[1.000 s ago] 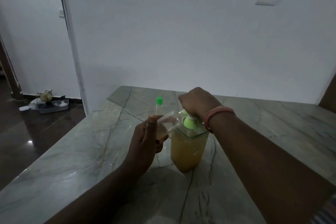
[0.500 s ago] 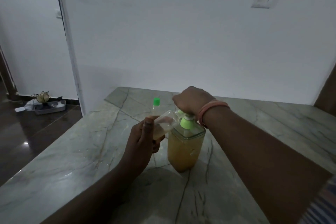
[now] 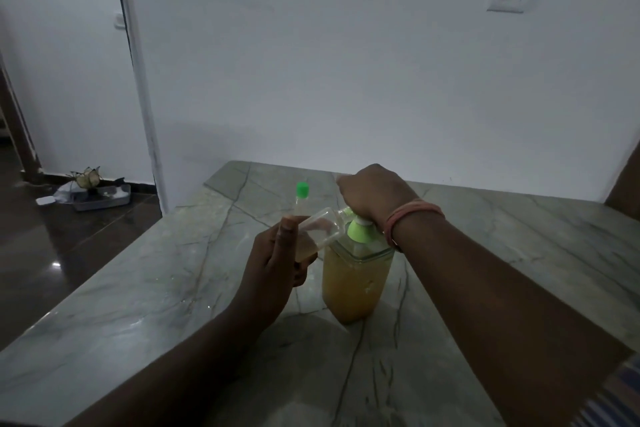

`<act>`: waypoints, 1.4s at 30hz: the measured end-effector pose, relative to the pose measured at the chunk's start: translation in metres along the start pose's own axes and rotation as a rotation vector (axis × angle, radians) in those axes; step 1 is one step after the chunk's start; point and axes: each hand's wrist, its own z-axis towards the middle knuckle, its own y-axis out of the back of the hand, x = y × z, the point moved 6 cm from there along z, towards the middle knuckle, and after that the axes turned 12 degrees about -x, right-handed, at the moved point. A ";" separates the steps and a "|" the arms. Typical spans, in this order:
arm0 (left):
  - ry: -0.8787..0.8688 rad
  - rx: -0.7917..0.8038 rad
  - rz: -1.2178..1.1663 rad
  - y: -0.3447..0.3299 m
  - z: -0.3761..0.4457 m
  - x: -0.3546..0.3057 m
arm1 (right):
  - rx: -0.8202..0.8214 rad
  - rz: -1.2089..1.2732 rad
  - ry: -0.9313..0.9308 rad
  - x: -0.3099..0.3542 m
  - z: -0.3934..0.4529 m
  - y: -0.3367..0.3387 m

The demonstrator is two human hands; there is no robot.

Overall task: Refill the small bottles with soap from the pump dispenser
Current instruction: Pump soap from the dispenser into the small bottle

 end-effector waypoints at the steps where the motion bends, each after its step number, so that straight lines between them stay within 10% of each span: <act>1: 0.004 0.003 -0.002 -0.001 0.000 -0.001 | 0.018 -0.027 0.013 0.002 0.000 0.001; 10: 0.013 -0.006 0.026 0.000 0.001 0.004 | -0.113 0.036 0.029 0.002 0.000 0.005; 16: 0.018 -0.003 0.019 0.000 -0.002 -0.001 | 0.172 -0.143 0.106 0.017 -0.002 -0.005; 28: 0.006 0.002 0.005 -0.001 0.001 -0.001 | 0.193 -0.232 0.180 0.020 -0.003 -0.005; 42: 0.013 -0.005 -0.008 -0.004 -0.002 -0.010 | 0.190 0.021 -0.052 0.008 -0.009 0.016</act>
